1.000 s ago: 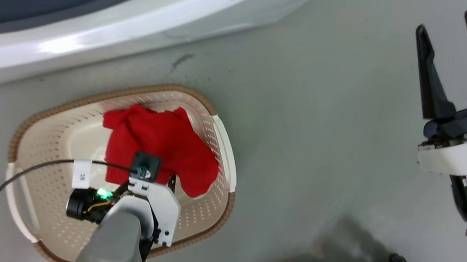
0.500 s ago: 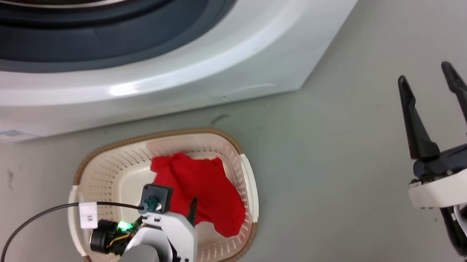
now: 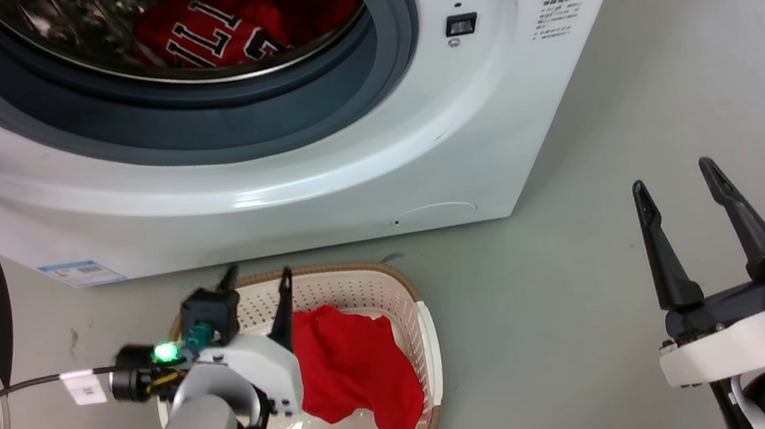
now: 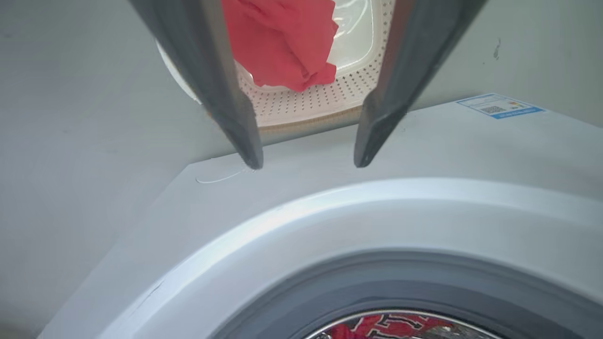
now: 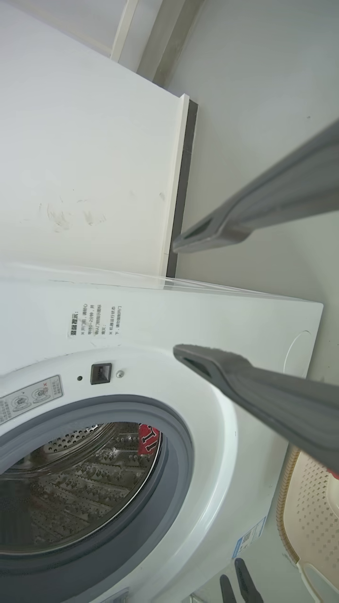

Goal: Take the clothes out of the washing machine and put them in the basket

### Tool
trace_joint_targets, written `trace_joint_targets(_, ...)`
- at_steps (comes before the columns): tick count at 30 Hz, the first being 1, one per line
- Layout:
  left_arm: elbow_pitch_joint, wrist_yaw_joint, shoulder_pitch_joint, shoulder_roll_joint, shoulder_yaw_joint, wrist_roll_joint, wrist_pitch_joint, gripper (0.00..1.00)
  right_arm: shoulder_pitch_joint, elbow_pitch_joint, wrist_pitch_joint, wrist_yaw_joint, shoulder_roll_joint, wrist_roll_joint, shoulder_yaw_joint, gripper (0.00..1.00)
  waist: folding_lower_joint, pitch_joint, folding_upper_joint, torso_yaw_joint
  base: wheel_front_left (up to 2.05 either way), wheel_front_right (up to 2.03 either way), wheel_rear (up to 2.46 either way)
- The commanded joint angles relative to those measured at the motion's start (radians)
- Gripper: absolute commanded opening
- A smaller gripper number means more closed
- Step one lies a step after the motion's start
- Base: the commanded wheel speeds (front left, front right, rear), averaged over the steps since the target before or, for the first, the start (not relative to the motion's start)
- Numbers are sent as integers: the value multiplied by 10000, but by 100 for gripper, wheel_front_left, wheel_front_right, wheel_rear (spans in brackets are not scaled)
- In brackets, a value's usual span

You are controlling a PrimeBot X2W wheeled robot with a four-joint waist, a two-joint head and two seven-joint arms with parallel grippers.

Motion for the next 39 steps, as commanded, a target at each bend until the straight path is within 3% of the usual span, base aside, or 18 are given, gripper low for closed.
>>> trace_joint_targets(1,-405,110,71,32,295,212,-44,100,118,-21,-24,-7,6,-1,27,100,3,-94,-1,-56,0,0,0)
trace_joint_targets(8,-1075,186,-838,101,1250,761,-37,100,-159,-128,-24,-7,6,90,149,100,3,223,-1,-396,0,0,0)
trace_joint_targets(19,710,-199,-4224,281,1574,1162,121,100,-837,-390,-24,-7,7,329,178,100,3,1772,-1,-1118,0,0,0)
trace_joint_targets(29,2902,-747,-8053,858,1339,1570,1444,100,-1578,-571,-24,-7,12,771,108,100,3,3437,-1,-1798,0,0,0)
trace_joint_targets(39,4620,-1587,-11005,1464,933,1748,3925,100,-2006,-841,-24,-7,11,1299,104,100,3,4479,-1,-2415,0,0,0)
